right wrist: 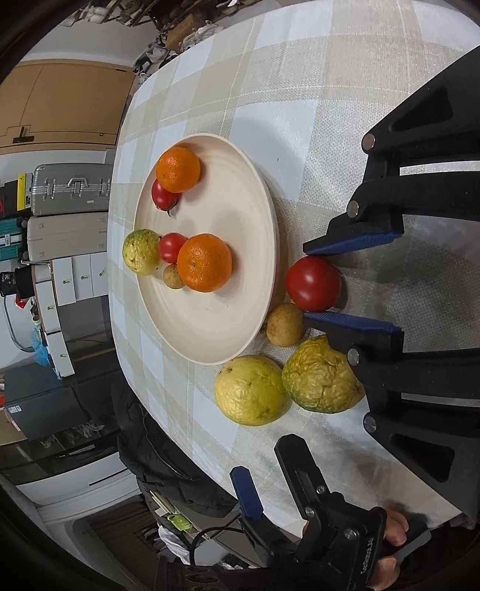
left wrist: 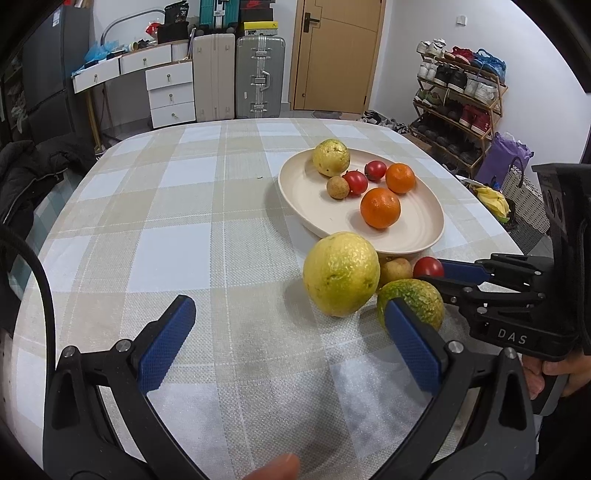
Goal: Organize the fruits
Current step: 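Hold the red tomato in the right tool while the left tool grasps the large yellow citrus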
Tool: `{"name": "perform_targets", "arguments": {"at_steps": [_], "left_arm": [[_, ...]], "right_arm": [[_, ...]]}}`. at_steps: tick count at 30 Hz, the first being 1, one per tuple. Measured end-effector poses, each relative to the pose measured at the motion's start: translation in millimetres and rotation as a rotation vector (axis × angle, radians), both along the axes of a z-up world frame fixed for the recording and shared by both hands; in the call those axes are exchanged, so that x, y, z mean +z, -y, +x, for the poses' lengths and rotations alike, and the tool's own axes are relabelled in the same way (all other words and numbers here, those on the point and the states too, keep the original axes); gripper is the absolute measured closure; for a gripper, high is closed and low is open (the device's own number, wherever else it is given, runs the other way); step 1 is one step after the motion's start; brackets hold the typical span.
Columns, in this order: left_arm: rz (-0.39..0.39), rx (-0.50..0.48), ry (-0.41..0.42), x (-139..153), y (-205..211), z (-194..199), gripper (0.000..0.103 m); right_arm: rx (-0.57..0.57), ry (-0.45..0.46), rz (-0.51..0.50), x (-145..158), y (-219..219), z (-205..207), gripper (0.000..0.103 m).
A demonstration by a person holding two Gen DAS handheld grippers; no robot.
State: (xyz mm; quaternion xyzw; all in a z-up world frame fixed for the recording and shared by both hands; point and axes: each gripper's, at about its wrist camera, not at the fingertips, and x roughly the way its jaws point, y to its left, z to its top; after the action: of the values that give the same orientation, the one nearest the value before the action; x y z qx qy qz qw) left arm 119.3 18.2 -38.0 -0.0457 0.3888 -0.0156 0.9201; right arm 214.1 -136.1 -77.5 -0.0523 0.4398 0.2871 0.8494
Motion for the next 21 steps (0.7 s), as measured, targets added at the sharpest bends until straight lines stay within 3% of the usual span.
{"name": "perform_targets", "arguments": {"at_steps": [12, 21], "left_arm": [[-0.012, 0.007, -0.028, -10.5, 2.4, 8.6, 0.001], [-0.024, 0.015, -0.039, -11.5, 1.8, 21.7, 0.001]], "right_arm": [[-0.034, 0.090, 0.037, 31.5, 23.5, -12.0, 0.072], [-0.064, 0.108, 0.071, 42.7, 34.4, -13.0, 0.072]]}}
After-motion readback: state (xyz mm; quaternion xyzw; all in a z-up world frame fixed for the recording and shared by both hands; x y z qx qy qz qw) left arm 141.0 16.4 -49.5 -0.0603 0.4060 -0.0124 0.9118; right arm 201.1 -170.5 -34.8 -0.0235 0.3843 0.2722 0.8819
